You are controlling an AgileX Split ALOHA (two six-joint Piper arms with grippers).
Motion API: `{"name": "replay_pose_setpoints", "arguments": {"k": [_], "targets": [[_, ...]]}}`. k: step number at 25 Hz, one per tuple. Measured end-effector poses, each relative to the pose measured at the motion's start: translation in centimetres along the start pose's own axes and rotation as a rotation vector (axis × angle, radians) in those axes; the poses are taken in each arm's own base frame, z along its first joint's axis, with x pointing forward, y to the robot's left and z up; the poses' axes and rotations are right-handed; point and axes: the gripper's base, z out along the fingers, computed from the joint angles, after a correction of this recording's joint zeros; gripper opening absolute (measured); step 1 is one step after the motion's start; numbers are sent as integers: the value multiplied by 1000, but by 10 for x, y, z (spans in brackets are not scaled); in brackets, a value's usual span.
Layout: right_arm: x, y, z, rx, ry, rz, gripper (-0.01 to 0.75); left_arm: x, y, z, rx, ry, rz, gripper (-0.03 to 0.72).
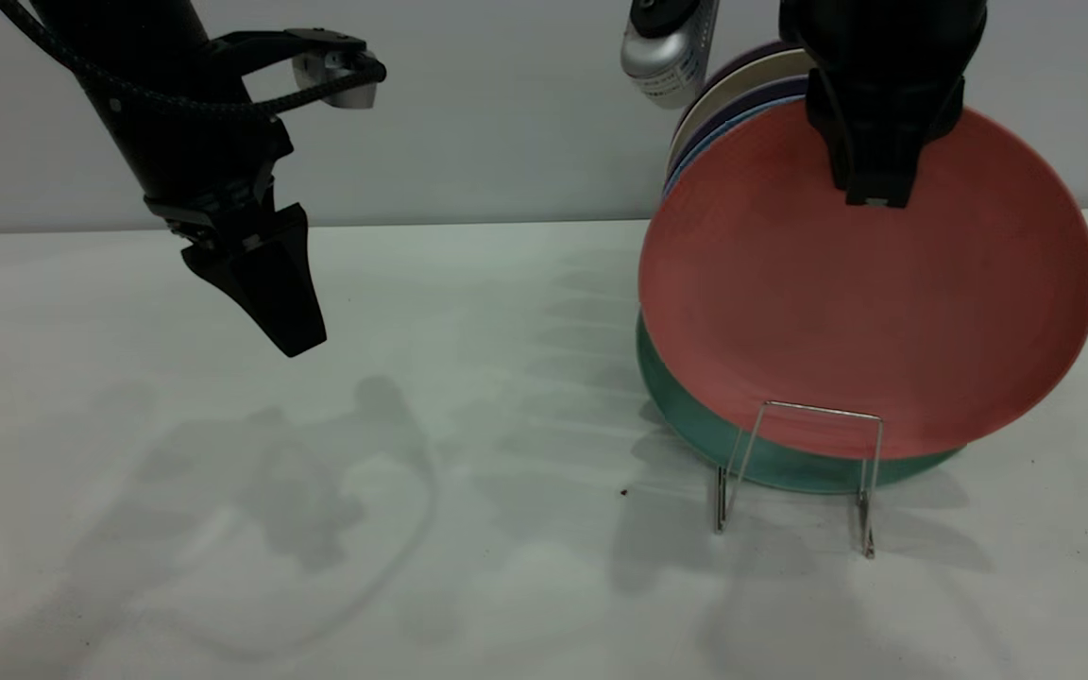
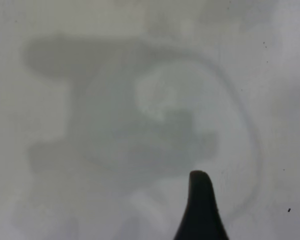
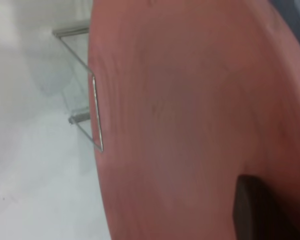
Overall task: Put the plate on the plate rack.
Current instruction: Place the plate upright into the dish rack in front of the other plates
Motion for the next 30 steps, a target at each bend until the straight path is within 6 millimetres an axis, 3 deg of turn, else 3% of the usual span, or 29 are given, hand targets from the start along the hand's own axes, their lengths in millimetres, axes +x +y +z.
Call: {"name": "replay_pose_setpoints", "arguments": {"k": [30], "targets": [[-6,3,5,-21,-47,70,111,0,0,0,3,1,0,582]]}}
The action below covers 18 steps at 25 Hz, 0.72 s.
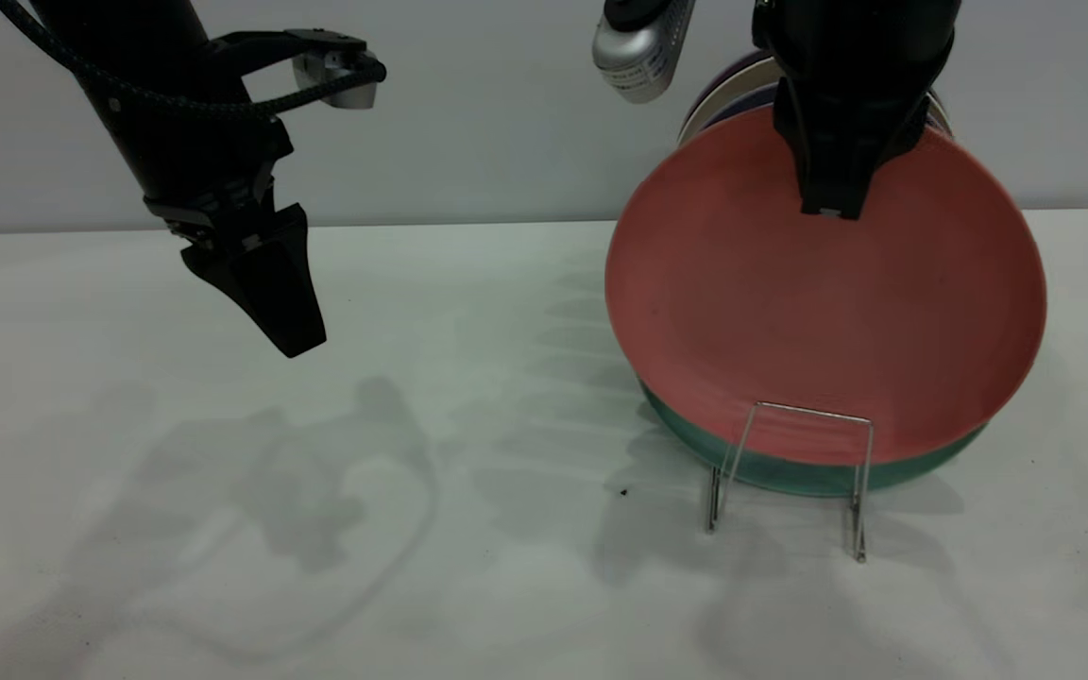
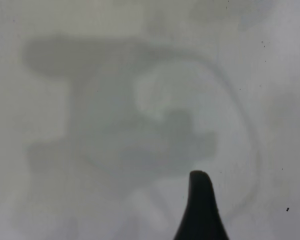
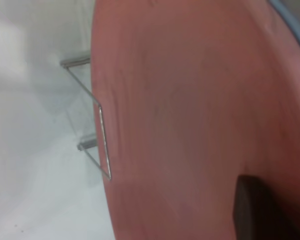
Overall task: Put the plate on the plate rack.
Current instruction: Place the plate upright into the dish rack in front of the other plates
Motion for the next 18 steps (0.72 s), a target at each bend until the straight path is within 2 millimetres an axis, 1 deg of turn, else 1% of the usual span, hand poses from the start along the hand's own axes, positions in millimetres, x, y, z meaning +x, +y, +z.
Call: {"name": "replay_pose_setpoints", "arguments": {"k": [10,18], "targets": [[-1,2,0,-26,-8,29,201,0,0,0,3,2,0,582],[-1,2,0,-27,-8,29,217,0,-1,0,6,4,0,582]]}}
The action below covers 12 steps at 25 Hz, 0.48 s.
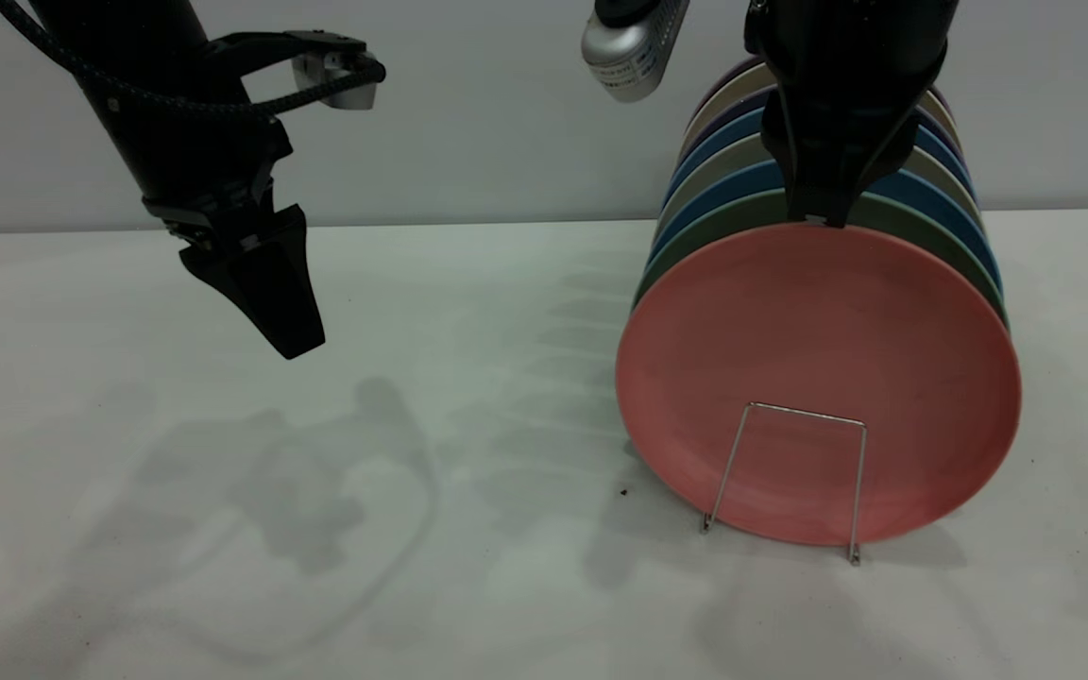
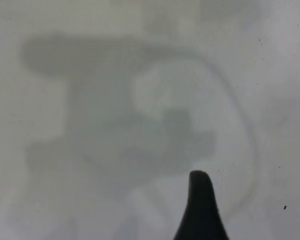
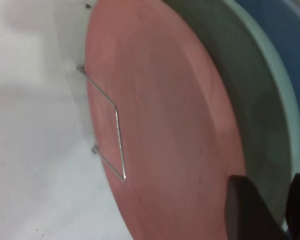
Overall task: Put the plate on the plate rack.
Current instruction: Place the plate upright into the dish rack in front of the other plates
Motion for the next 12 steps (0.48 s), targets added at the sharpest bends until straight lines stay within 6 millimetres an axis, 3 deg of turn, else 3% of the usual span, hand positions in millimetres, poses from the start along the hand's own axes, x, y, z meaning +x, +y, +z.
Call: {"name": "replay_pose_setpoints", "arguments": {"k": [12], "targets": [[0,-1,-12,-46,17,107,236,-1,-3,-9,-13,-14,5,582]]}}
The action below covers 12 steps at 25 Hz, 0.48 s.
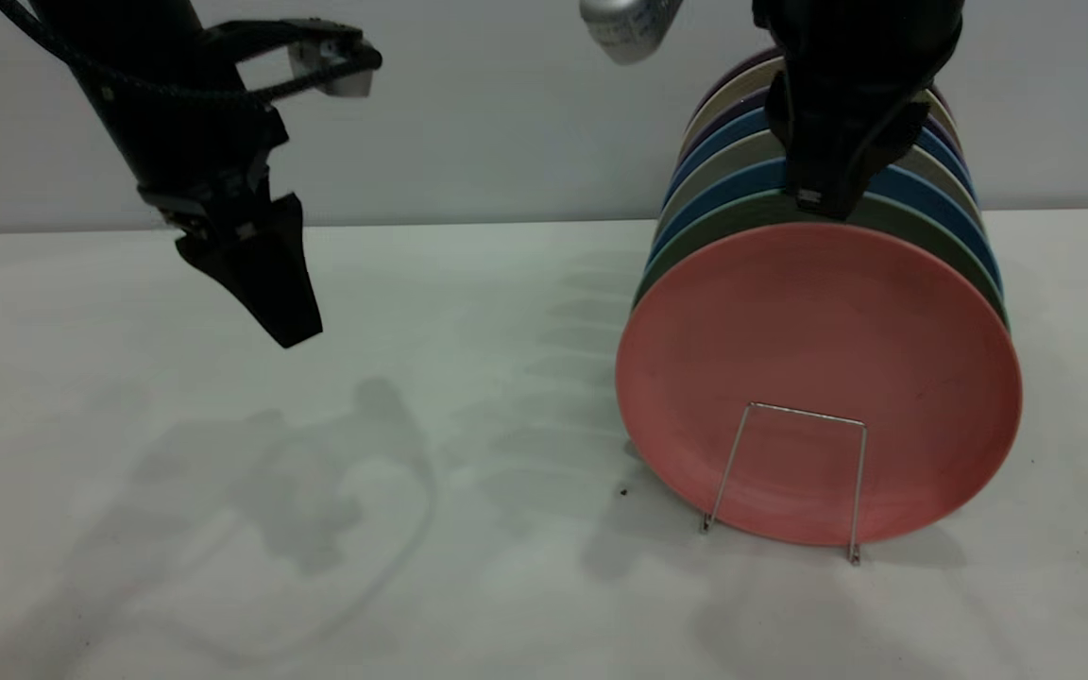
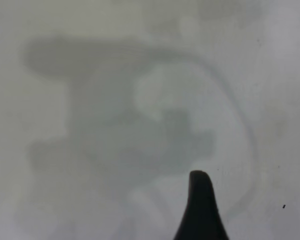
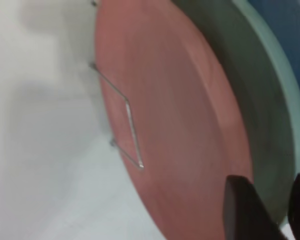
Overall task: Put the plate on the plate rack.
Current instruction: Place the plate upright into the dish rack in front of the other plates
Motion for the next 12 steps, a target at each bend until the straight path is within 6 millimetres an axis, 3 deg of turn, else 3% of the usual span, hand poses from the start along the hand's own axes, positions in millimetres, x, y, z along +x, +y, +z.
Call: {"name": "replay_pose_setpoints", "arguments": {"k": [5,12], "targets": [[0,0,-14,-24,-45,80,238,0,-5,-27,-39,-51,0,582],[6,-5,-41,-6,-92,184,238,25,5,-77,-9,-206,-190,582]]}}
